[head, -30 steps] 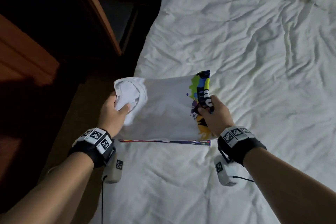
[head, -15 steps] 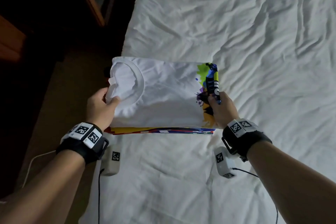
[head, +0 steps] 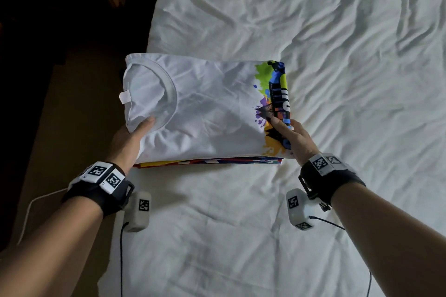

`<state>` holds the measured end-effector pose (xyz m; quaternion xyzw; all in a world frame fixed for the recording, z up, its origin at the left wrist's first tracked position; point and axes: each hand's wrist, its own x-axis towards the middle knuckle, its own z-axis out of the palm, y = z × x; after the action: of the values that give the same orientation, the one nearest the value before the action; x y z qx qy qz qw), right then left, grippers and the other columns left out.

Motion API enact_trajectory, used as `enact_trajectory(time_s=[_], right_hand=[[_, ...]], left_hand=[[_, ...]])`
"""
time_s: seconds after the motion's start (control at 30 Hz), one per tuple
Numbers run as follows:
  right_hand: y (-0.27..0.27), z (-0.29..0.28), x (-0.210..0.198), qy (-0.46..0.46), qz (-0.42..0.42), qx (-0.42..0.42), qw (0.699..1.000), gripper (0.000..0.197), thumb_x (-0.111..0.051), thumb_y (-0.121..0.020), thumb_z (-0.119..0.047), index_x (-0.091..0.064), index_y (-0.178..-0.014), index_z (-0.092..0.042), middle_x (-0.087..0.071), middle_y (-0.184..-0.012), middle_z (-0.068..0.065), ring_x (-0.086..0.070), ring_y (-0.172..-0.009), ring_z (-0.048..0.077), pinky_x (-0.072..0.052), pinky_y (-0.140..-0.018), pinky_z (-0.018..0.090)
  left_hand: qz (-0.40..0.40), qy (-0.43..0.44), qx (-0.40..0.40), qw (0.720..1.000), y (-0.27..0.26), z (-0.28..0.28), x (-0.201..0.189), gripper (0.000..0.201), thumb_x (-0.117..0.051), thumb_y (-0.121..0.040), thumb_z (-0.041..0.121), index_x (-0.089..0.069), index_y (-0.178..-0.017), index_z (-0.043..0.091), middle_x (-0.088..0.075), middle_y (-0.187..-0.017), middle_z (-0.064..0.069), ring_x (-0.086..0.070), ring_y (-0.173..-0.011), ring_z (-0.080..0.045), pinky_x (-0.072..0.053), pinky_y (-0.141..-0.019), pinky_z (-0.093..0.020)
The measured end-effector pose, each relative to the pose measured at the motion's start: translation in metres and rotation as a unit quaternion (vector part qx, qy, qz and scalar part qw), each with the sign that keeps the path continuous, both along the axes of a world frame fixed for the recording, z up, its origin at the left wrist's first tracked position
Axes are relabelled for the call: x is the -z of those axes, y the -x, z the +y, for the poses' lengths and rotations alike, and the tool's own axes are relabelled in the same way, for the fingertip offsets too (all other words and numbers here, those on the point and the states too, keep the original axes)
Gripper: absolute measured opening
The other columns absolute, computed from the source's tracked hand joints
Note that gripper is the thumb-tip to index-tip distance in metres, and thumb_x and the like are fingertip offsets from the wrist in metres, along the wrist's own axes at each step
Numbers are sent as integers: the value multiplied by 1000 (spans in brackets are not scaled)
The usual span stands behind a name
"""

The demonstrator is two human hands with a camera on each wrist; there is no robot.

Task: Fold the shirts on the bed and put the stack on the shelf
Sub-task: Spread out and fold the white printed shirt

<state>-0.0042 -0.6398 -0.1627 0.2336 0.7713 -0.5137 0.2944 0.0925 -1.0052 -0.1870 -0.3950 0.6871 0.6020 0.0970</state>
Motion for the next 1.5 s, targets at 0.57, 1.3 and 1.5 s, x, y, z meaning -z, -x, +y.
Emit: enact_trajectory(time_s=[0.57,1.3,1.5], right_hand=[[-1,-6,11,173,-72,10,982,50,-93,-45,-50,-80,-81,-18,-74,-91,8,-69,-80,25,-55,-87,40],[-46,-1,-30,-55,-46,-51,996,96,-77,-52,-74,-54,-123,-14,-65,-120,8,-64,-107,26,-49,-95,45],[6,15,-70,-281,196,-285,895,109,-53,-61,-86,-37,-146,-20,-47,-140,7,-46,-127,28,-40,-106,47]], left_hand=[[11,-140,-37,989,-5,-3,14,49,-77,-73,51,-73,-115,26,-75,-115,0,-68,-112,-23,-42,-112,-49],[-11,165,-310,936,-108,66,-23,42,-62,-92,50,-56,-91,9,-67,-97,-1,-61,-93,-16,-42,-82,-34],[-49,-78,-221,971,-103,154,-24,52,-62,-84,68,-58,-85,16,-65,-88,-4,-59,-77,-26,-44,-65,-33]])
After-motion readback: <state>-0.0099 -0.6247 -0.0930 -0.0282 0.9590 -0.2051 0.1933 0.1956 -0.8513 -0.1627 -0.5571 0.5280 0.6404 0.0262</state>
